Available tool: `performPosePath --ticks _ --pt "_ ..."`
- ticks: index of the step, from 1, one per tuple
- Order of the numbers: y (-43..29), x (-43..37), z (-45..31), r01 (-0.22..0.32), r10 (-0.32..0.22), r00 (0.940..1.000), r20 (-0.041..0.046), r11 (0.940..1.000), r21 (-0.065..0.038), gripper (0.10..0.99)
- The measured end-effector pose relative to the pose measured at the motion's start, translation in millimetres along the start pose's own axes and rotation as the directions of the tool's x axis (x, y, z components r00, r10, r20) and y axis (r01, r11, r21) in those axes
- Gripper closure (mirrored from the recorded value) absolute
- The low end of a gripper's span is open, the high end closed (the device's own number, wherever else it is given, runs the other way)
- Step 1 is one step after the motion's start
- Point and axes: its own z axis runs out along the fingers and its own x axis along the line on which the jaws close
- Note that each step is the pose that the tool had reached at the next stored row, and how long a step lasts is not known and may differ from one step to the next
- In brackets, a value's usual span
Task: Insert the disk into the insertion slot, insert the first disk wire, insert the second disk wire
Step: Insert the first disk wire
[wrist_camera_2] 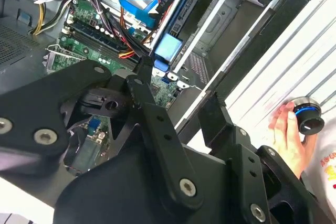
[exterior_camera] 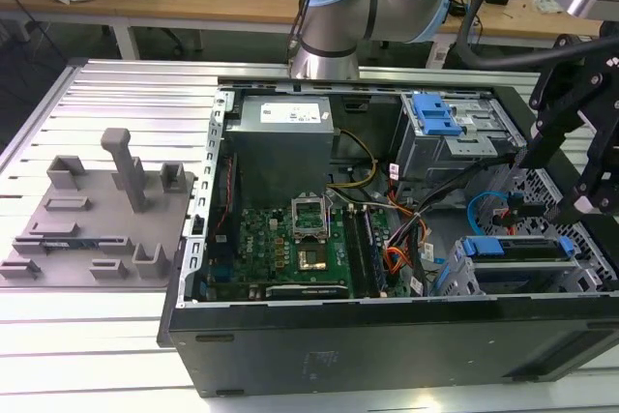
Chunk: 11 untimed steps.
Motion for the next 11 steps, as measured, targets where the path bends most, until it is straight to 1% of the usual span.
performPosePath --ticks 3,4,5,6,8,9,10,11 --pt "-0.1 -0.5 0.0 0.003 -0.003 1.0 -0.001 1.0 0.0 0.463" --pt "-0.1 -3.1 0.3 0.003 -0.003 1.0 -0.0055 1.0 0.0 0.463" --pt "-0.1 -8.7 0.3 0.002 -0.002 0.9998 -0.0175 1.0 0.0 0.463" --pt "-0.1 -12.1 0.3 0.002 -0.002 0.9996 -0.0285 1.0 0.0 0.463" --pt "0.0 -20.2 0.7 0.0 0.0 0.9984 -0.0561 1.0 0.0 0.463" --pt "0.0 -24.1 0.9 -0.001 0.001 0.9971 -0.0764 1.0 0.0 0.463" --pt "0.0 -29.1 1.3 -0.002 0.002 0.9942 -0.1072 1.0 0.0 0.463" --pt "0.0 -32.0 1.5 -0.003 0.003 0.9921 -0.1257 1.0 0.0 0.463"
